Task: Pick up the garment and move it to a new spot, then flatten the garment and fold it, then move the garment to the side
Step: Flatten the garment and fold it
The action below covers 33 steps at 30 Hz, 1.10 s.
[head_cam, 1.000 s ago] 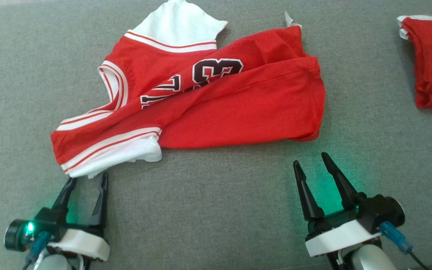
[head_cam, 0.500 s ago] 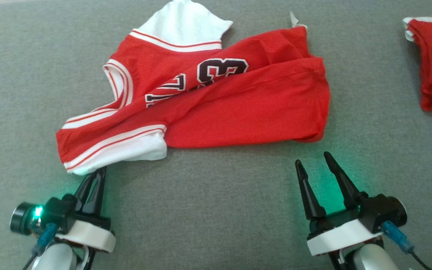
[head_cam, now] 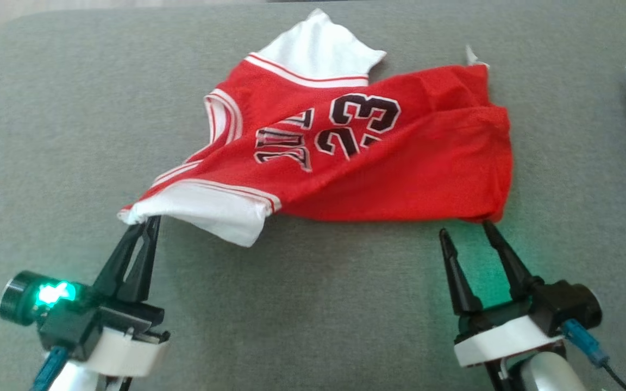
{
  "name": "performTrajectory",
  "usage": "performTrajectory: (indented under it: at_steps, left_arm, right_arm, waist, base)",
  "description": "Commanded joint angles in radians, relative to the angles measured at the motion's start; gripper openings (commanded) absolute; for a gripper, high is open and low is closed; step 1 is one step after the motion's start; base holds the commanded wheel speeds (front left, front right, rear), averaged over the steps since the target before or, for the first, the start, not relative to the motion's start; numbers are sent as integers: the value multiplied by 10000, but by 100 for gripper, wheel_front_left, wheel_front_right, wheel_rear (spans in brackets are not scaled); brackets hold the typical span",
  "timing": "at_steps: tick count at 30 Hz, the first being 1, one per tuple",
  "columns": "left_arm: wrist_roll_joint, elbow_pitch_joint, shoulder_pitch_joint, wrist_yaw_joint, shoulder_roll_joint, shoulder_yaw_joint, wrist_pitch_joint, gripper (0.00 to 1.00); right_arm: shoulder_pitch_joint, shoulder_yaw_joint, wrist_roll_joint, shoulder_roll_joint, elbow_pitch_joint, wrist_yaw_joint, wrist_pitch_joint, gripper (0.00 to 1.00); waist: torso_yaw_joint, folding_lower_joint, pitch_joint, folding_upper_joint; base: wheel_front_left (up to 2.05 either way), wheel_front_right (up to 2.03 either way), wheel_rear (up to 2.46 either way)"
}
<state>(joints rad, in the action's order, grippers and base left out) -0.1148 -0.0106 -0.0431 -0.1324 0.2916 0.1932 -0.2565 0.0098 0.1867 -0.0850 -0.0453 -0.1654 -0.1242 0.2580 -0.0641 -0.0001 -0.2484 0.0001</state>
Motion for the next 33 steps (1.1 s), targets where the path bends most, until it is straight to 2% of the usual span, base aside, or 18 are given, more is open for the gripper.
performTrajectory:
  at_steps: [1,10,15,17,18,24,28,29,31,33]
  left_arm:
    - [-99,703,-92,17,351,-396,-53,0]
    - [-494,1886,103,17,625,-588,-53,0]
    - [-544,1834,-20,17,778,-762,-53,0]
    - [-533,1763,-103,17,847,-800,-53,0]
    - [-533,1763,-103,17,847,-800,-53,0]
    - [-542,1577,-311,17,943,-737,-53,0]
    - [-545,1505,-377,17,934,-661,-53,0]
    - [-540,1485,-380,17,926,-640,-53,0]
    - [-522,1440,-390,17,912,-587,-53,0]
    - [-502,1411,-407,17,892,-558,-53,0]
  right_arm:
    - [-151,114,120,-49,381,-65,38,100]
    - [-783,-582,139,-139,813,-65,38,100]
    - [-1700,-526,-507,-1020,260,-65,38,100]
    - [-2057,-279,-1045,-1463,-249,-65,38,100]
    - [-2057,-279,-1045,-1463,-249,-65,38,100]
    - [-3033,1305,-2856,-2883,-1445,-65,-491,100]
    - [-3457,2026,-3774,-3414,-1728,-65,-797,100]
    - [-3524,2179,-3984,-3505,-1805,-65,-912,97]
    - [-3623,2454,-4344,-3684,-1935,-65,-1092,84]
    - [-3673,2671,-4589,-3826,-2027,-65,-1230,83]
  waist:
    - [-209,1,80,-1]
    - [-649,1,-109,-1]
    - [-747,1,-330,-1]
    - [-805,1,-376,-1]
    - [-805,1,-376,-1]
    - [-965,1,-406,-1]
    - [-1063,1,-369,-1]
    - [-1087,1,-356,-1]
    - [-1146,1,-328,-1]
    - [-1193,1,-317,-1]
  base:
    - [0,0,0]
    - [0,0,0]
    - [0,0,0]
    - [0,0,0]
    - [0,0,0]
    - [0,0,0]
    - [0,0,0]
    - [0,0,0]
    - [0,0,0]
    - [0,0,0]
